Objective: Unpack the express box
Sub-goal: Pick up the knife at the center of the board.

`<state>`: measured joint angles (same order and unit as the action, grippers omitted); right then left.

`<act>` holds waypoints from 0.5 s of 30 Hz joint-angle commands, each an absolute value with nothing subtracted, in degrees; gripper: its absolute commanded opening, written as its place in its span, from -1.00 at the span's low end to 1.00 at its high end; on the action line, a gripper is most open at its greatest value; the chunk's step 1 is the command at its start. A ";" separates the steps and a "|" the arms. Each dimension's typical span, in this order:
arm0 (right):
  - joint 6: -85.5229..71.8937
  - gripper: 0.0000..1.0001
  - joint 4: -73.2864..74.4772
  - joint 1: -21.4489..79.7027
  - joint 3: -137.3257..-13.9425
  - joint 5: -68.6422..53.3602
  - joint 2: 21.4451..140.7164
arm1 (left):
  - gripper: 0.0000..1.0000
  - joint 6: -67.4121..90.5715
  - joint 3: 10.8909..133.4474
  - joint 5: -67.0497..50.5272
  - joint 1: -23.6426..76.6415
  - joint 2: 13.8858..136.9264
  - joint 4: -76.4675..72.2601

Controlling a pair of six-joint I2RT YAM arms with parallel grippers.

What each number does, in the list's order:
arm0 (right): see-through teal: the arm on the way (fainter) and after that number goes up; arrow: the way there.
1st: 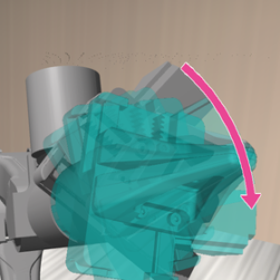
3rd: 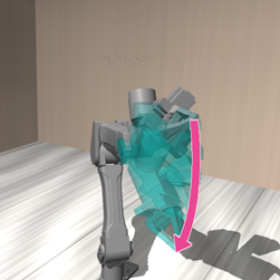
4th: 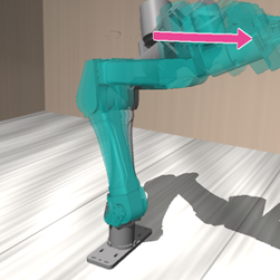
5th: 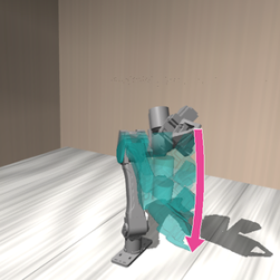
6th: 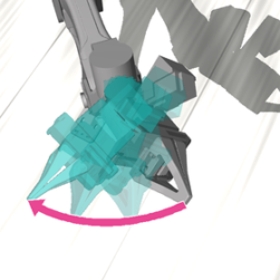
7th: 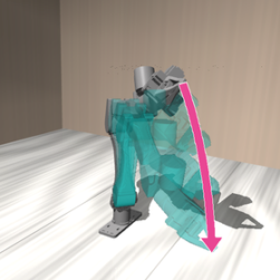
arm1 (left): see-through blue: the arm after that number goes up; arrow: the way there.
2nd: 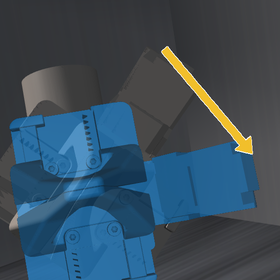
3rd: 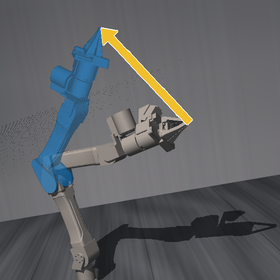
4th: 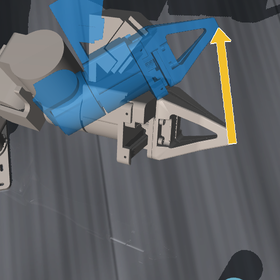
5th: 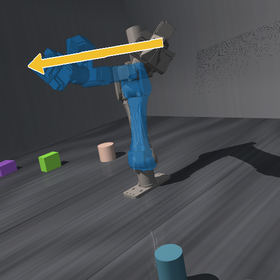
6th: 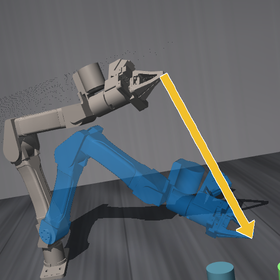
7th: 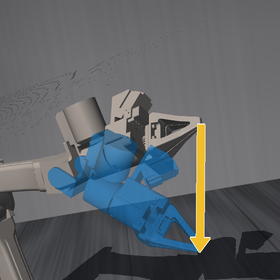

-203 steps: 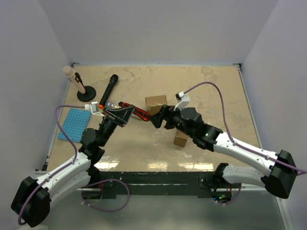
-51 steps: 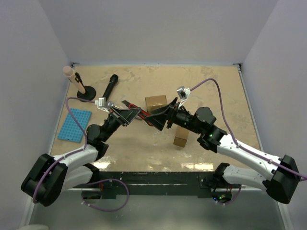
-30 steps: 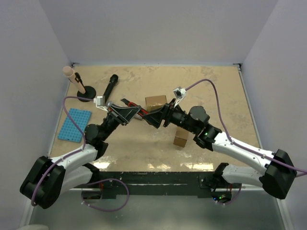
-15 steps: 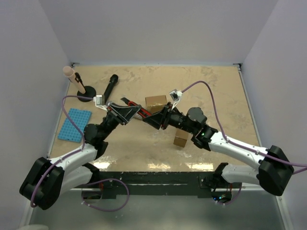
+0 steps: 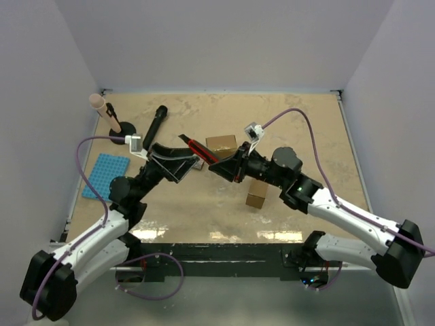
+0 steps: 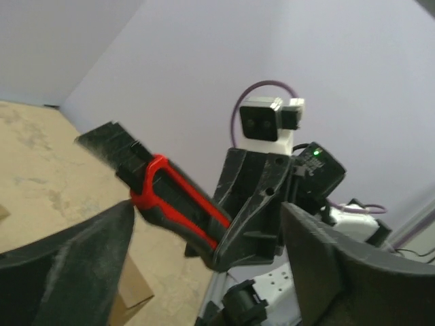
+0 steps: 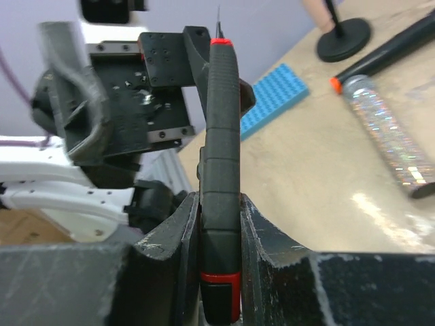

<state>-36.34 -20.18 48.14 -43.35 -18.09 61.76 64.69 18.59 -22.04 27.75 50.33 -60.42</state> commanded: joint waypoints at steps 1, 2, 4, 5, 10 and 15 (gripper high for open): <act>-26.13 -1.00 -3.75 46.58 -52.97 -11.96 58.71 | 1.00 51.43 21.80 -17.42 27.16 44.92 -40.45; -24.80 -1.00 -0.30 46.50 -54.74 -11.08 60.36 | 1.00 50.28 22.14 -16.71 26.98 43.78 -37.99; -20.51 -1.00 9.86 46.41 -60.52 -9.68 62.65 | 1.00 46.26 23.72 -13.30 26.81 42.72 -30.35; -19.26 -1.00 13.24 46.49 -62.30 -8.80 64.84 | 1.00 44.75 24.86 -11.18 26.81 41.84 -26.93; -12.84 -1.00 28.71 46.49 -70.56 -7.83 70.13 | 0.96 37.54 31.97 4.28 25.05 39.72 -11.96; -9.50 -1.00 36.29 46.58 -74.18 -1.41 72.60 | 0.96 28.77 43.49 3.71 24.26 45.87 -7.29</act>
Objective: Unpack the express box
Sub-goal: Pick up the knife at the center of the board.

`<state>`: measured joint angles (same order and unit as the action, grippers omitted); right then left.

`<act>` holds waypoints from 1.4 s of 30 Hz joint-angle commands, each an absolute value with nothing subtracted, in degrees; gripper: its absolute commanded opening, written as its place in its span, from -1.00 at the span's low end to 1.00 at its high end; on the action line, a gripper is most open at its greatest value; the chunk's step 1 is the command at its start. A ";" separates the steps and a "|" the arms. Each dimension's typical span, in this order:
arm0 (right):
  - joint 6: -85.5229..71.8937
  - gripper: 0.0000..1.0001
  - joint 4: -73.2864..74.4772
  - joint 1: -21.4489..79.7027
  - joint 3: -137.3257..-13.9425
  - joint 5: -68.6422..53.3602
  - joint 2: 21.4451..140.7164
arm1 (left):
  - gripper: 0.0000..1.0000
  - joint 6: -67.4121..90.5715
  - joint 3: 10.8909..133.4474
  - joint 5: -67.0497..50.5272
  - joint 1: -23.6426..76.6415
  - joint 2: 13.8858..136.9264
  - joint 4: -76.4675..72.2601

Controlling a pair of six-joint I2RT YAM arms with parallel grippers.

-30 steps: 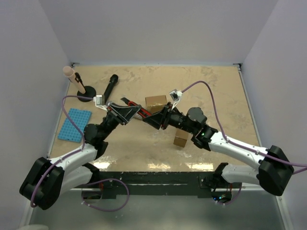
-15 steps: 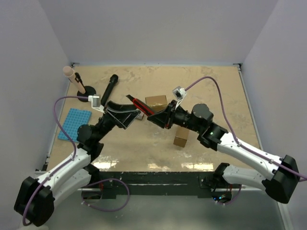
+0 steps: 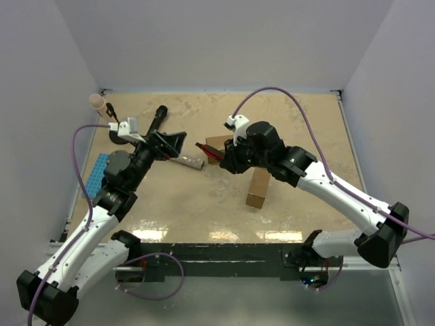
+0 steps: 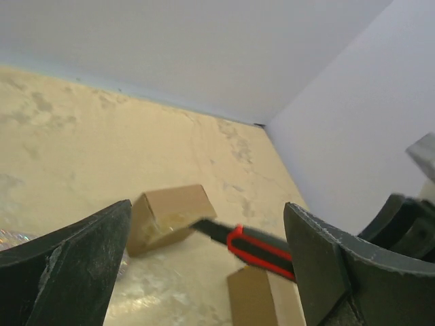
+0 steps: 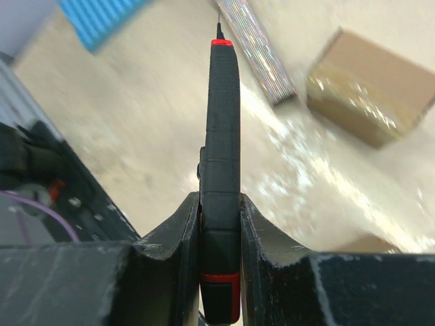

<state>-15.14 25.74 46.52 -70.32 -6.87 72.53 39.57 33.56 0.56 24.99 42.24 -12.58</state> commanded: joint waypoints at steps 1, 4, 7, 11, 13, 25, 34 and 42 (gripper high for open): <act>-9.06 -1.00 36.39 46.58 -74.53 -1.23 72.25 | 0.96 27.00 47.07 -1.96 24.17 47.18 -7.90; -6.69 -1.00 36.57 47.02 -73.84 -4.13 71.29 | 0.97 20.67 56.20 -21.60 23.91 56.64 -6.86; -3.79 -1.00 34.29 47.20 -74.00 -5.87 68.56 | 0.85 17.14 64.13 -45.94 23.82 65.09 -2.65; -0.35 -1.00 35.94 47.29 -77.60 -16.51 67.14 | 0.79 14.85 63.82 -59.23 23.99 67.85 -2.54; 2.79 -1.00 37.87 47.20 -79.88 -20.03 68.55 | 0.77 14.33 62.14 -62.99 24.43 68.37 -4.74; 4.48 -1.00 36.65 47.29 -84.20 -26.10 70.75 | 0.31 7.73 60.82 -67.32 27.33 68.38 0.88; 4.75 -1.00 36.39 46.58 -84.38 -26.46 70.40 | 0.48 7.72 57.66 -71.36 25.85 65.66 -2.89; 4.57 -1.00 35.60 46.41 -84.11 -26.01 69.52 | 0.33 7.21 57.22 -72.86 25.40 67.15 -2.47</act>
